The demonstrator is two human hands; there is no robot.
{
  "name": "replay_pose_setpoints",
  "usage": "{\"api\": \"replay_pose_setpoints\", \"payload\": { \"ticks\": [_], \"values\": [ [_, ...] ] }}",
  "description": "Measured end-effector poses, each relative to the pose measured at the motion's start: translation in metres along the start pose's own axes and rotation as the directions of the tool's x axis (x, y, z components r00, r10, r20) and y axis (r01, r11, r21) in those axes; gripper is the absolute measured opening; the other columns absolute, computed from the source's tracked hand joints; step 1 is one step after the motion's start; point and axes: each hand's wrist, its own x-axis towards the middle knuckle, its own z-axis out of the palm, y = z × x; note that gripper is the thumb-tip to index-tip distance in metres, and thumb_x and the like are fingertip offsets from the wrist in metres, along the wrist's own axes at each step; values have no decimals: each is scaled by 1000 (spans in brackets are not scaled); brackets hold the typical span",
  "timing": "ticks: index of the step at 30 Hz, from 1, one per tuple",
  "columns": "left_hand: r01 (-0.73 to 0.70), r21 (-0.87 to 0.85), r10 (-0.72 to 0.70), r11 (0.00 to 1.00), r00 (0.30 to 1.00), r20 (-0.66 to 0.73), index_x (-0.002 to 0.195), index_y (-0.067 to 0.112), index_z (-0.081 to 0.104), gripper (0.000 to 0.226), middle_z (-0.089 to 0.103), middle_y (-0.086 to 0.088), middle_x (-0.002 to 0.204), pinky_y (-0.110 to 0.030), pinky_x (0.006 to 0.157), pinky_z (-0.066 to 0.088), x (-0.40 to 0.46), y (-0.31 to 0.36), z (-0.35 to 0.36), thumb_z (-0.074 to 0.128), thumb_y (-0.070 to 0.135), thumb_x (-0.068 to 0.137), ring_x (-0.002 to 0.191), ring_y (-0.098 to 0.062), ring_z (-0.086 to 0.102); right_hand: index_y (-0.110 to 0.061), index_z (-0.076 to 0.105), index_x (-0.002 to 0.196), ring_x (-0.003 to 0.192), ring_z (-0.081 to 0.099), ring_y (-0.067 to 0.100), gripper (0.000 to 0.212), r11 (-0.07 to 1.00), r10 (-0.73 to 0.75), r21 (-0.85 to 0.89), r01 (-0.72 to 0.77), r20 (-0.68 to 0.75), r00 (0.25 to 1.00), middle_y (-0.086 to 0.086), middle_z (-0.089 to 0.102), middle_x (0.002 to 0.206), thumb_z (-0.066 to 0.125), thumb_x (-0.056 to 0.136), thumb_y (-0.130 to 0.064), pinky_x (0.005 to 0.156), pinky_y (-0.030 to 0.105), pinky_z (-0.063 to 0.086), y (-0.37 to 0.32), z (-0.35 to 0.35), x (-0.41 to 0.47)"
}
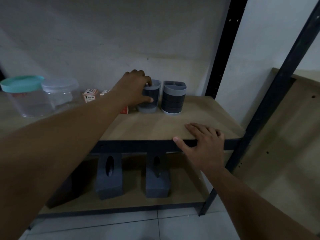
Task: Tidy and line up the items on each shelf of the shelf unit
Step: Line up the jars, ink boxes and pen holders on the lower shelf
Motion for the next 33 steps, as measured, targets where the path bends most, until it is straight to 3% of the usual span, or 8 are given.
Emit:
{"api": "replay_pose_setpoints", "payload": {
  "ticks": [3, 6, 11, 25, 29, 33],
  "values": [
    [8, 44, -9, 999, 1000, 15, 133, 20, 58, 70, 60, -9, 126, -44, 98, 42, -1, 3, -1, 81, 52, 75, 114, -30, 56, -35, 65, 131, 125, 50, 14, 82, 1000, -6, 8, 6, -9, 1000, -13, 60, 138, 27, 85, -91, 108, 43, 30, 0, 0, 0],
    [51, -4, -51, 999, 998, 24, 131, 20, 60, 67, 62, -9, 118, -41, 90, 45, -1, 5, -2, 85, 45, 73, 109, -29, 58, -35, 65, 130, 126, 50, 15, 80, 1000, -8, 18, 8, -16, 1000, -12, 61, 138, 29, 85, -90, 108, 43, 30, 1, 0, 0],
    [88, 25, -88, 996, 996, 0, 127, 18, 63, 70, 63, -9, 112, -40, 84, 45, -1, 5, -3, 85, 52, 70, 106, -30, 59, -35, 65, 131, 126, 50, 14, 81, 1000, -9, 7, 9, -15, 1000, -13, 60, 138, 29, 84, -91, 107, 40, 28, 0, 0, 0],
    [88, -156, -83, 984, 996, 41, 126, 16, 69, 64, 69, -10, 116, -42, 90, 52, -3, -4, -11, 81, 52, 75, 104, -28, 63, -37, 62, 133, 127, 49, 15, 82, 1000, -1, -15, 1, -3, 1000, -13, 59, 140, 26, 85, -92, 109, 46, 32, 2, 3, 1],
    [73, -170, -67, 983, 997, 43, 130, 25, 66, 69, 67, -4, 120, -41, 90, 49, -10, -17, -19, 74, 66, 75, 111, -25, 56, -35, 66, 130, 124, 52, 18, 79, 1000, -6, -16, 6, -36, 999, -11, 62, 137, 30, 85, -90, 105, 45, 34, 2, 5, 0],
    [65, -205, -59, 977, 998, 36, 136, 21, 59, 70, 66, -4, 127, -43, 103, 44, -28, -45, -34, 58, 56, 76, 118, -26, 58, -35, 63, 133, 125, 51, 19, 80, 999, -9, -32, 8, -11, 1000, -10, 61, 139, 29, 86, -90, 107, 47, 34, 2, 5, 1]
  ]
}}
